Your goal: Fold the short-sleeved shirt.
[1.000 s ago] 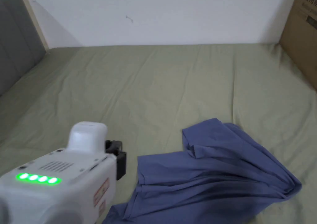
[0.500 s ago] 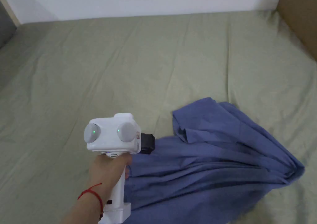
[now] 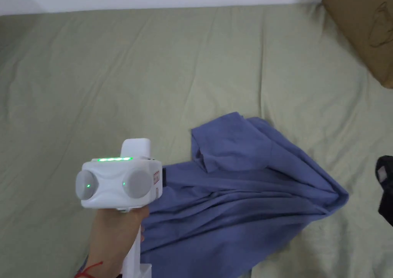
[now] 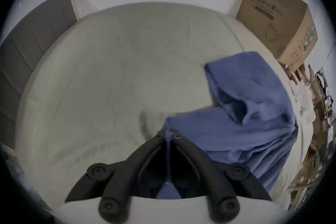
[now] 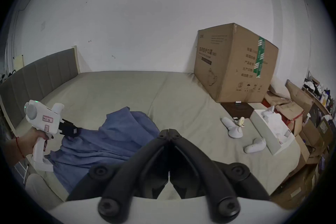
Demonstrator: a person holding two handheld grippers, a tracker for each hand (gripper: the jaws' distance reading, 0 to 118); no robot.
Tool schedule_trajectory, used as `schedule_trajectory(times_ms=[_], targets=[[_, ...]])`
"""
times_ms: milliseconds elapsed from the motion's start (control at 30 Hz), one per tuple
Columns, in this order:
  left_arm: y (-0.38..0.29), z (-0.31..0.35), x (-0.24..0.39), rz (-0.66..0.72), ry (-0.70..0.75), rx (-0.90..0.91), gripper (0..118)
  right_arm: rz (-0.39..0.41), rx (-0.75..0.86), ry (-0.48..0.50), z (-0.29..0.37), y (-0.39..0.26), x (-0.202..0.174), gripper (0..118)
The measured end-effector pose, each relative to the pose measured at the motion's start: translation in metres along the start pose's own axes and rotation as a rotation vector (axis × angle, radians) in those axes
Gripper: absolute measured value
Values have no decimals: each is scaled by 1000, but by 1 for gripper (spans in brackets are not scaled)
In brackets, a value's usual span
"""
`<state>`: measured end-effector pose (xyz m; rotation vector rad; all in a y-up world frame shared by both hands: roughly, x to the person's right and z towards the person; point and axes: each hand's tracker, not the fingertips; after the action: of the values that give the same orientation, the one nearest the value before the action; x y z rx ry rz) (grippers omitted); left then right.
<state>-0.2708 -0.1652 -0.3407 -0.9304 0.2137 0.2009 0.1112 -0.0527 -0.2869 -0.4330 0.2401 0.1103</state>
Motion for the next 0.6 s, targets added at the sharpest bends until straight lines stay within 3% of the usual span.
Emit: schedule_trajectory(times_ms=[133,233,267,300,333,400,433,533,600], targets=[[7,22,-9,71,-61,48,1,14,-27,128,-43,34,-5,0],[7,31,-20,93,-57,79,1,83,-107,245,-101,67,-27,5],[6,30,-24,98,-53,75,1,101,-196,312,-129,78,-38,37],[5,28,-25,115,-54,73,1,92,-257,328,-153,84,-48,102],[3,26,-28,134,-57,66,1,98,-294,348,-183,89,-61,117],[-2,19,-30,149,-58,45,1,125,-392,376,-243,88,-84,116],[-3,16,-31,148,-59,42,1,102,-385,349,-258,85,-82,116],[-5,7,-31,152,-52,25,1,148,-518,346,-278,60,-98,116],[-4,2,-32,155,-56,17,1,196,-640,326,-353,69,-135,116]])
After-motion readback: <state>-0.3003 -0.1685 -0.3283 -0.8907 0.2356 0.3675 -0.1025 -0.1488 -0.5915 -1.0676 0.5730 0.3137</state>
